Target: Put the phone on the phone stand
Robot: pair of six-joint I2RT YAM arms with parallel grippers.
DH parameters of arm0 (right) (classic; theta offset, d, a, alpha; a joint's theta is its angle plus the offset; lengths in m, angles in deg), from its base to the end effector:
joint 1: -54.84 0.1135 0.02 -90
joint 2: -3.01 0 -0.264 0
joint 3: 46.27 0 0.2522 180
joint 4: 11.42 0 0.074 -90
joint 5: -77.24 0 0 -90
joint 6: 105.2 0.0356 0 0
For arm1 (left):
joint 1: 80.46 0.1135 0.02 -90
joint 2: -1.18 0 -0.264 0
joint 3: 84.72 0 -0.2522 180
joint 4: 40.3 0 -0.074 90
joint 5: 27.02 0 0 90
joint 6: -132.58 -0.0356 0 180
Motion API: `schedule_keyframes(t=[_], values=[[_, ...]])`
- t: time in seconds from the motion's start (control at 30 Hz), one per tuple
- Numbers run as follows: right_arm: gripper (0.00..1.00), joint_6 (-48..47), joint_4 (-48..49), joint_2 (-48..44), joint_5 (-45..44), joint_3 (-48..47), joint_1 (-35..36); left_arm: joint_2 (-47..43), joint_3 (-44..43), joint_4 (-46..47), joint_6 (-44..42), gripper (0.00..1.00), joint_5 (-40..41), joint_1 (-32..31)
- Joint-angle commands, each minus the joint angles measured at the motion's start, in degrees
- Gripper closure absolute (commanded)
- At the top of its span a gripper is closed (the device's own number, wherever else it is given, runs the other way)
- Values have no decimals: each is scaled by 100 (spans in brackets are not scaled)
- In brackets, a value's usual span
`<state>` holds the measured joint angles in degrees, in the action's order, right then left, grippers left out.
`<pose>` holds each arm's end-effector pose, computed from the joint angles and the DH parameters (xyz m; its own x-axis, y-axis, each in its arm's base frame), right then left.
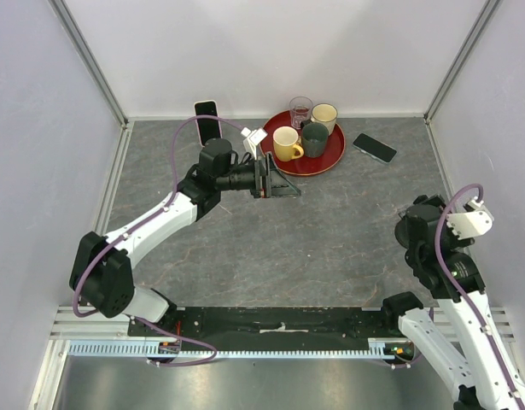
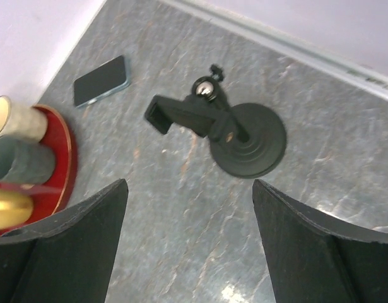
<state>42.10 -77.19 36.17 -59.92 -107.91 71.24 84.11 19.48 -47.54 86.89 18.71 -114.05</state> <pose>0.1022 0.0029 0.3187 -0.0046 0.5951 -0.8036 0.6877 0.5853 0.4295 0.2646 -0.2056 0.3195 -0.8181 -0.0571 -0.5722 0.5421 0.2550 -0.8007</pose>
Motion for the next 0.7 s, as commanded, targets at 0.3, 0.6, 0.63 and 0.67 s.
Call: schedule_keyframes(t=[0.3, 0.6, 0.63, 0.67], values=[[20, -481, -196, 1260, -919, -503, -382, -14, 148, 692, 622, 12, -468, 54], [45, -1255, 313, 1579, -377, -345, -1129, -67, 175, 727, 666, 12, -486, 71], [46, -1413, 401, 1596, -225, -293, -1226, -76, 175, 727, 666, 12, -477, 71], [46, -1458, 559, 1631, -50, -188, -1419, -58, 175, 727, 675, 12, -486, 71]])
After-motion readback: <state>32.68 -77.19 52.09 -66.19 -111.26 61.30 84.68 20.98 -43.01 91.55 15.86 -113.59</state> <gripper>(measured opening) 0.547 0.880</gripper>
